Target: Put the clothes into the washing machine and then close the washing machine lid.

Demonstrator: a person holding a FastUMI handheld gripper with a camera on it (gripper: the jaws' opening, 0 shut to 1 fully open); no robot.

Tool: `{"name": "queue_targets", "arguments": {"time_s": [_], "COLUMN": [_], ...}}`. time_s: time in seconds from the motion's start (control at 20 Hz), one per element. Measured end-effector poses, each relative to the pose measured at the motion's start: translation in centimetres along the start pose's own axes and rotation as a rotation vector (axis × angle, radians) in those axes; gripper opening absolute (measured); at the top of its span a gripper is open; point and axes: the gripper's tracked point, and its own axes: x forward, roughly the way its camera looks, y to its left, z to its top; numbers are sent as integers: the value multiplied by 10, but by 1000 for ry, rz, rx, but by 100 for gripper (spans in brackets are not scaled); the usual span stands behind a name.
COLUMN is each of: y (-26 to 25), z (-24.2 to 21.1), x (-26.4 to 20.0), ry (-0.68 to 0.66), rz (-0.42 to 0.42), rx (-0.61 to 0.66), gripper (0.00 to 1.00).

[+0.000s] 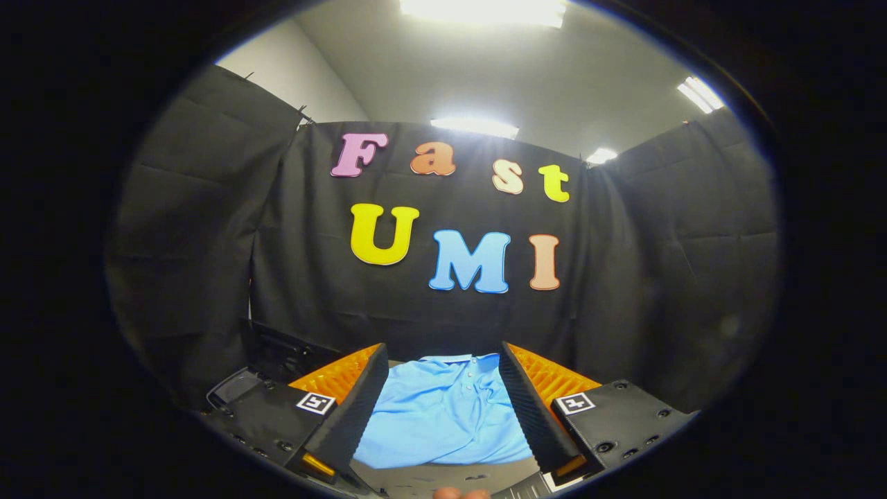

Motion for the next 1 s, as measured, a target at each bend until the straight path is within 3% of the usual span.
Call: {"name": "queue_targets", "arguments": {"time_s": [0.35, 1.0], "y": [-28, -34], "z": [-12, -102], "x": [40, 100], "ry": [119, 393], "rz": [7, 45], "rx": [-39, 25], "gripper": [99, 100]}}
